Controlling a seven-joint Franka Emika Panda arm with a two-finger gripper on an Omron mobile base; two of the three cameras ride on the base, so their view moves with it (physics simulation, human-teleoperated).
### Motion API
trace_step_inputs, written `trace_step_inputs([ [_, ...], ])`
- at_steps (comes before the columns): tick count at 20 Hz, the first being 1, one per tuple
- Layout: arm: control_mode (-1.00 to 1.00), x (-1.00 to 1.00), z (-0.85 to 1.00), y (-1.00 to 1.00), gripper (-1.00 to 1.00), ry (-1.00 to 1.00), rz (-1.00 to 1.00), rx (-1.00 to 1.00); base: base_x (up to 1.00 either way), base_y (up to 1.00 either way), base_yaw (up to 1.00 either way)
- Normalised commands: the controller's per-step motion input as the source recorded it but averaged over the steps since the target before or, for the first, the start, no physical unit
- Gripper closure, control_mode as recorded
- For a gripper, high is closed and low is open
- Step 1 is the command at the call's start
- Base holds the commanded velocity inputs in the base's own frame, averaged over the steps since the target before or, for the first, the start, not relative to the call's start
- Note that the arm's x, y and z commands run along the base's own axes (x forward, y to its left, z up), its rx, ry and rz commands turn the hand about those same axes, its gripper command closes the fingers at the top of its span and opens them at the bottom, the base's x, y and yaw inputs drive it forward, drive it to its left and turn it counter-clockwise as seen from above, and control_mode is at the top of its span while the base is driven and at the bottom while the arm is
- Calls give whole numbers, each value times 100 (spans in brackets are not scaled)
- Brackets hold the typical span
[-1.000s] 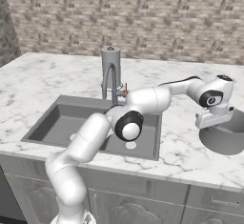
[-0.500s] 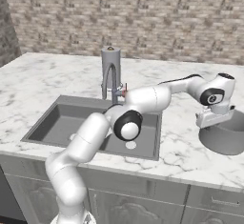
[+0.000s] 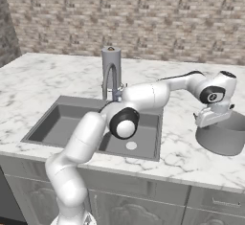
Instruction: Place the pot in the left basin and the mug in the right basin of the sink.
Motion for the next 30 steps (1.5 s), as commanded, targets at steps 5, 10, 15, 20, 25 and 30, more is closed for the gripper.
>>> trace_step_inputs([
  [5, -100, -22, 19, 32, 100, -7, 9, -4, 0, 0, 0],
  [10, -100, -41, 17, 38, 100, -13, 10, -10, 0, 0, 0],
  [15, -100, -36, 11, 43, 100, -16, 12, -11, 0, 0, 0],
  [20, -100, -27, 10, 50, 100, -9, 11, -9, 0, 0, 0],
  [25, -100, -25, 22, 48, 100, 0, 11, -6, 0, 0, 0],
  [30, -100, -10, 26, 46, 100, 0, 11, -5, 0, 0, 0],
])
